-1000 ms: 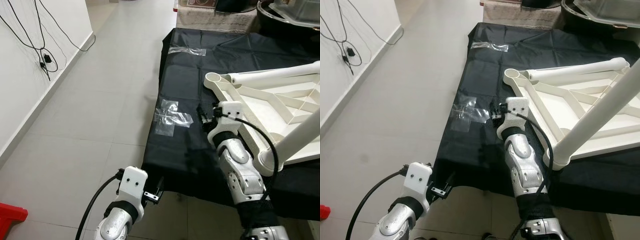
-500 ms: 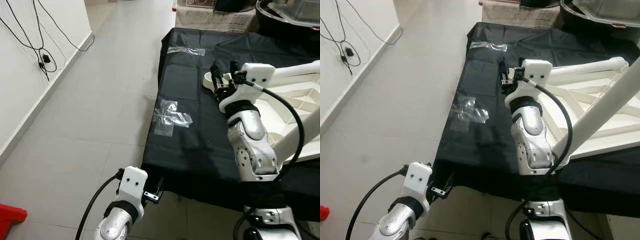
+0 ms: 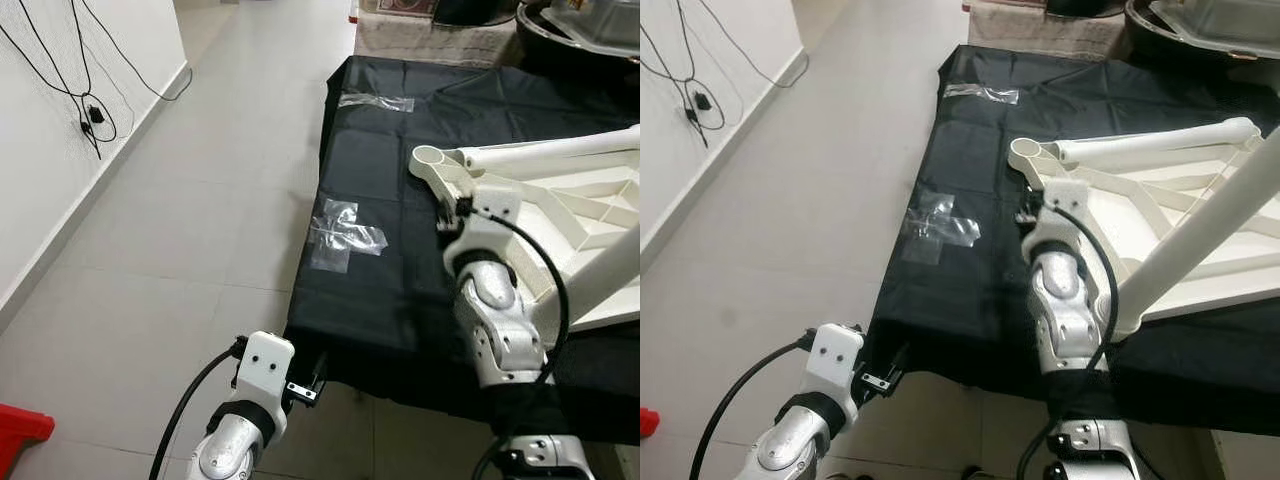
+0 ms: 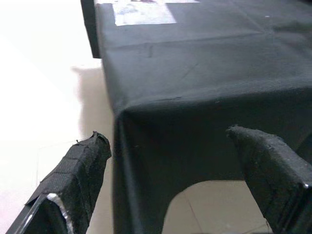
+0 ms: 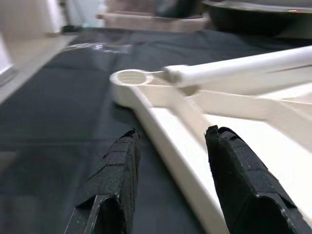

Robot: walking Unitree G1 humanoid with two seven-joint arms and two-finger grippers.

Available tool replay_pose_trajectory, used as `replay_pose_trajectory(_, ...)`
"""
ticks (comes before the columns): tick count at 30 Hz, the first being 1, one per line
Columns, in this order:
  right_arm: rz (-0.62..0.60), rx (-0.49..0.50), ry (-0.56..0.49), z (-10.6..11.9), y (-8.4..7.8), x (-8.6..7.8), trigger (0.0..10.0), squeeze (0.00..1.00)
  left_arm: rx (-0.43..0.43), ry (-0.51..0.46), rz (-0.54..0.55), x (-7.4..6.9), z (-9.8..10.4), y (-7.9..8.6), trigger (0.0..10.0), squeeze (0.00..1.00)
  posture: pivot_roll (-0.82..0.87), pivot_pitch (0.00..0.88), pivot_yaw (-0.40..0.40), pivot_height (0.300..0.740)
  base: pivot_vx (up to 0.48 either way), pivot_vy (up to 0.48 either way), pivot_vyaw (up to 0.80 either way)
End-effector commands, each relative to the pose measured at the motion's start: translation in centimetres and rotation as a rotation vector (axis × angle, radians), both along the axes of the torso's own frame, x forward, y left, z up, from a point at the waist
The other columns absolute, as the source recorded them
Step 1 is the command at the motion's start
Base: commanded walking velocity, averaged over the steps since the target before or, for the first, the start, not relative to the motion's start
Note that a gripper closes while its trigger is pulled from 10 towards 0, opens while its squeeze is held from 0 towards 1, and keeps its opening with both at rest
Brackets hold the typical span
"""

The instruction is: Building children table

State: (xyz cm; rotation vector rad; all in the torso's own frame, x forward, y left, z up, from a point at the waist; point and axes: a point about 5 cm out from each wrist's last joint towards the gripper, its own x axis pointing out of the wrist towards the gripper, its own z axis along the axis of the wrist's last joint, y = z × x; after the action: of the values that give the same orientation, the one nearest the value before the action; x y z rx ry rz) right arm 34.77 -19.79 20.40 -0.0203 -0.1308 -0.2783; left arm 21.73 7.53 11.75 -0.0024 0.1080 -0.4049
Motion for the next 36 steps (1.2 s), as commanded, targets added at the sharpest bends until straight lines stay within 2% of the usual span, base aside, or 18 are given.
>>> replay_pose_trajectory(1, -0.059, -0.027, 0.009, -0.1, -0.8, -0.2, 10.0, 0.0, 0.01, 0.027, 0.001, -0.3, -0.6, 0.0, 10.0, 0.0, 0.07, 0.201, -0.057, 0.74, 0.0, 0.0, 0.0)
replay_pose_trajectory(4, -0.107, -0.131, -0.119, 2.2, -1.0, -0.4, 10.0, 0.0, 0.011, 0.026, 0.001, -0.3, -0.6, 0.0, 10.0, 0.0, 0.07, 0.201, -0.058, 0.74, 0.0, 0.0, 0.0)
replay_pose_trajectory(5, -0.107, -0.131, -0.119, 2.2, -1.0, -0.4, 10.0, 0.0, 0.011, 0.026, 0.001, -0.3, -0.6, 0.0, 10.0, 0.0, 0.07, 0.201, -0.058, 0.74, 0.0, 0.0, 0.0)
replay_pose_trajectory(6, -0.045, -0.173, -0.249, 4.2, -0.1, -0.7, 10.0, 0.0, 0.011, 0.027, 0.001, -0.3, -0.6, 0.0, 10.0, 0.0, 0.07, 0.2, -0.057, 0.74, 0.0, 0.0, 0.0)
replay_pose_trajectory(7, 0.017, -0.169, -0.287, 4.7, 0.7, -0.8, 10.0, 0.0, 0.011, 0.027, 0.001, -0.3, -0.6, 0.0, 10.0, 0.0, 0.07, 0.2, -0.057, 0.74, 0.0, 0.0, 0.0)
replay_pose_trajectory(9, 0.057, -0.163, -0.308, 4.9, 1.1, -0.8, 10.0, 0.0, 0.011, 0.027, 0.001, -0.3, -0.6, 0.0, 10.0, 0.0, 0.07, 0.201, -0.057, 0.74, 0.0, 0.0, 0.0)
replay_pose_trajectory(12, 0.205, -0.072, -0.288, 4.3, 2.9, -0.8, 10.0, 0.0, 0.011, 0.027, 0.0, -0.3, -0.6, 0.0, 10.0, 0.0, 0.07, 0.202, -0.058, 0.74, 0.0, 0.0, 0.0)
replay_pose_trajectory(14, 0.235, -0.051, -0.273, 4.1, 3.3, -0.8, 10.0, 0.0, 0.011, 0.027, 0.0, -0.3, -0.6, 0.0, 10.0, 0.0, 0.07, 0.202, -0.058, 0.74, 0.0, 0.0, 0.0)
replay_pose_trajectory(17, 0.274, -0.008, -0.149, 2.2, 4.1, -0.4, 10.0, 0.0, 0.01, 0.028, 0.001, -0.3, -0.6, 0.0, 10.0, 0.0, 0.07, 0.201, -0.061, 0.74, 0.0, 0.0, 0.0)
replay_pose_trajectory(20, 0.273, -0.004, -0.112, 1.5, 4.1, -0.3, 10.0, 0.0, 0.01, 0.028, 0.002, -0.3, -0.6, 0.0, 10.0, 0.0, 0.07, 0.201, -0.061, 0.74, 0.0, 0.0, 0.0)
replay_pose_trajectory(22, 0.218, -0.017, -0.048, 0.5, 3.3, 0.0, 10.0, 0.0, 0.009, 0.027, 0.002, -0.3, -0.6, 0.0, 10.0, 0.0, 0.07, 0.201, -0.061, 0.74, 0.0, 0.0, 0.0)
replay_pose_trajectory(27, 0.179, -0.029, -0.037, 0.2, 2.7, 0.1, 10.0, 0.0, 0.009, 0.027, 0.002, -0.3, -0.6, -0.1, 10.0, 0.0, 0.07, 0.2, -0.061, 0.74, 0.0, 0.0, 0.0)
replay_pose_trajectory(30, 0.048, -0.062, -0.055, 0.6, 0.4, 0.1, 10.0, 0.0, 0.009, 0.028, 0.001, -0.3, -0.7, -0.1, 10.0, 0.0, 0.06, 0.196, -0.061, 0.74, 0.0, 0.0, 0.0)
replay_pose_trajectory(36, -0.094, -0.091, -0.049, 0.8, -1.5, -0.2, 10.0, 0.0, 0.009, 0.028, 0.0, -0.3, -0.7, -0.1, 10.0, 0.0, 0.06, 0.193, -0.059, 0.74, 0.0, 0.0, 0.0)
